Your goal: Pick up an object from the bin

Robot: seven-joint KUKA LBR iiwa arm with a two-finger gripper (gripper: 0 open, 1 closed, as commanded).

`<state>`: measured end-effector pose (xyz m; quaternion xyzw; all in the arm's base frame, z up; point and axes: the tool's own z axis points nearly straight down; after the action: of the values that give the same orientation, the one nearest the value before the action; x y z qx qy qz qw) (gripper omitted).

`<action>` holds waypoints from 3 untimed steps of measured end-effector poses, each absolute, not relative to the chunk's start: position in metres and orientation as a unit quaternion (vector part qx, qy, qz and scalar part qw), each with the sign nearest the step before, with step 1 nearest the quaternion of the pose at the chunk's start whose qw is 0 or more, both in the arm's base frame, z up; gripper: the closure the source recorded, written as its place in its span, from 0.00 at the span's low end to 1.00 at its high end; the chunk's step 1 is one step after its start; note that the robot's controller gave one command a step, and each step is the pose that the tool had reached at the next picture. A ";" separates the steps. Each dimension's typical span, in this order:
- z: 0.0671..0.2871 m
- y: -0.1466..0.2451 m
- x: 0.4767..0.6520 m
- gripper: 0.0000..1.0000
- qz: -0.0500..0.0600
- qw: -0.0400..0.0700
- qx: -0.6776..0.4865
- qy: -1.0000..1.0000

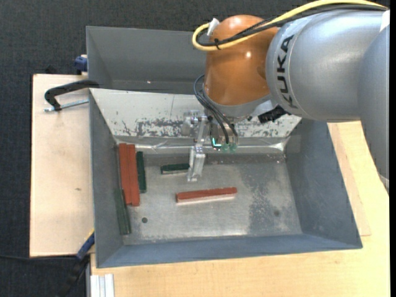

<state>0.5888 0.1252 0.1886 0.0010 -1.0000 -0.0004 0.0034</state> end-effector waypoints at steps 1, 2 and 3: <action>0.193 0.125 0.591 0.00 -0.001 0.000 0.000 -1.000; 0.073 0.123 0.589 1.00 -0.001 -0.004 0.103 -0.995; 0.073 0.122 0.589 0.00 -0.001 -0.003 0.102 -0.995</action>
Offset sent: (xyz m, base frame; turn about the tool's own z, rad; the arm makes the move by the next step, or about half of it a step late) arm -0.0021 -0.0042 -0.1184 -0.2045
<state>0.5888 0.1219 0.0728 0.1024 -0.9947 -0.0009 -0.0032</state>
